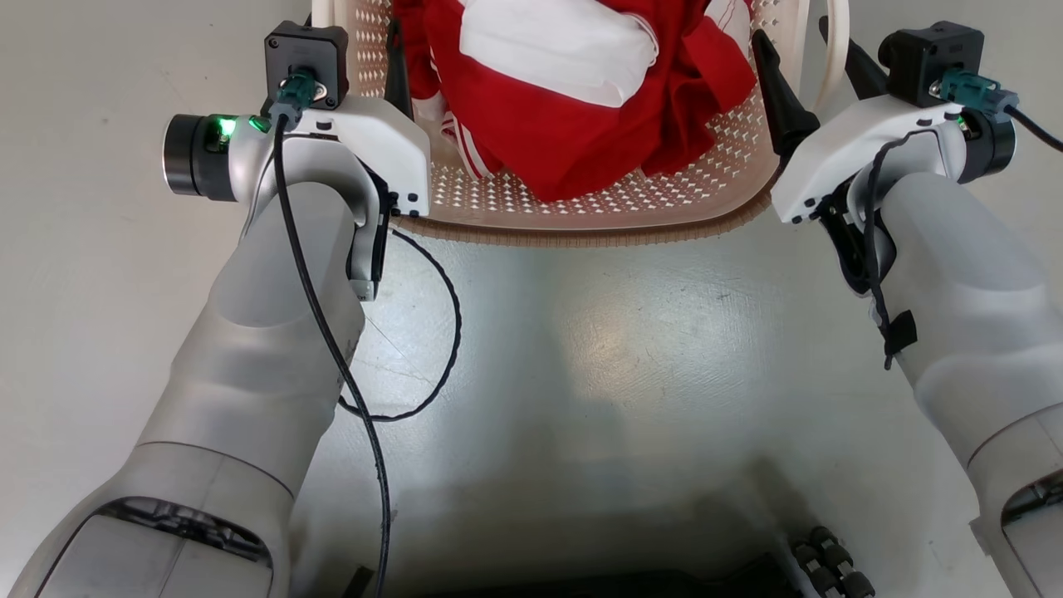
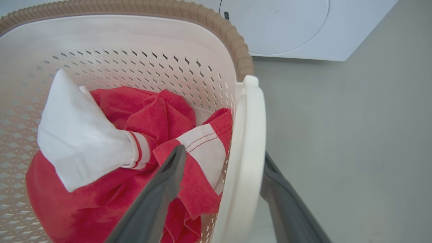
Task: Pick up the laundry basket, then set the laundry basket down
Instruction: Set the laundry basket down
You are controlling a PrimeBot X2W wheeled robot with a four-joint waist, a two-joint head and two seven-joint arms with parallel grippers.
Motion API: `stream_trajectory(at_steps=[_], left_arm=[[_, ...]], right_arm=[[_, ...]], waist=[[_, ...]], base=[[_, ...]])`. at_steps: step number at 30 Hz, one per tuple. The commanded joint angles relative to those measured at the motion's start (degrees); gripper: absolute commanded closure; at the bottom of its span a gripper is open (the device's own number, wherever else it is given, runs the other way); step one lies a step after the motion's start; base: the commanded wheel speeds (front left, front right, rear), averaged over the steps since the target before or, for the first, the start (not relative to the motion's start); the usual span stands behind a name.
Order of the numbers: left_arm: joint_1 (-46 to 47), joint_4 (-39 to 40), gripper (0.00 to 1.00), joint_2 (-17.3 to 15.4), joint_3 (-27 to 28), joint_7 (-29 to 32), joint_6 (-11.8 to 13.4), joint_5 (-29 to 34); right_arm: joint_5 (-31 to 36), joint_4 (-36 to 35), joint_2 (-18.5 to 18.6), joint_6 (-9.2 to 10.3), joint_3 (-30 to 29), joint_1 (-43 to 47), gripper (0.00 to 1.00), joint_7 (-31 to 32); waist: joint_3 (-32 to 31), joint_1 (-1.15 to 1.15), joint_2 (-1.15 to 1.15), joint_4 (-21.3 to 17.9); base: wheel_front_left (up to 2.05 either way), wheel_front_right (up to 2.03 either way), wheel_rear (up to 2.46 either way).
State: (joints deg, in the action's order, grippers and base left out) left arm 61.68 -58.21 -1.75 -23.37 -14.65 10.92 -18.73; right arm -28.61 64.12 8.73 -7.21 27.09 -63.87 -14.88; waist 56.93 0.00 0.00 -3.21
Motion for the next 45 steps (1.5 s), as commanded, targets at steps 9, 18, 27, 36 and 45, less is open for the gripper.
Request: stream_trajectory(at_steps=[9,18,27,36,45], left_arm=[[-4.05,2.22,0.0,-1.13,0.94,-0.35,1.21,-1.93],[-8.74,6.77,0.0,-1.13,1.47,-0.35,1.3,-2.86],[-16.37,11.78,0.0,-1.13,2.24,-0.35,0.3,-4.03],[-25.77,16.07,0.0,-1.13,4.25,-0.35,-1.73,-3.48],[-36.81,21.0,0.0,-1.13,7.95,-0.35,-4.63,-0.22]], right_arm=[[2.54,-2.7,-0.37,-0.28,-2.5,4.86,0.0,-0.12],[5.76,-6.06,-0.27,-0.28,-6.43,9.21,0.0,-0.12],[9.52,-9.16,-0.42,-0.28,-10.69,16.57,0.0,-0.12],[12.22,-12.76,-0.59,-0.28,-14.33,24.58,0.0,-0.12],[15.33,-22.68,-0.58,-0.28,-20.69,36.53,0.0,-0.12]], waist=[[-3.45,0.0,0.0,0.56],[-10.68,0.0,0.0,1.51],[-22.36,0.0,0.0,2.34],[-34.06,0.0,0.0,2.91],[-45.61,0.0,0.0,3.75]], base=[[0.0,0.0,0.0],[0.0,0.0,0.0],[0.0,0.0,0.0],[0.0,0.0,0.0],[0.0,0.0,0.0]])
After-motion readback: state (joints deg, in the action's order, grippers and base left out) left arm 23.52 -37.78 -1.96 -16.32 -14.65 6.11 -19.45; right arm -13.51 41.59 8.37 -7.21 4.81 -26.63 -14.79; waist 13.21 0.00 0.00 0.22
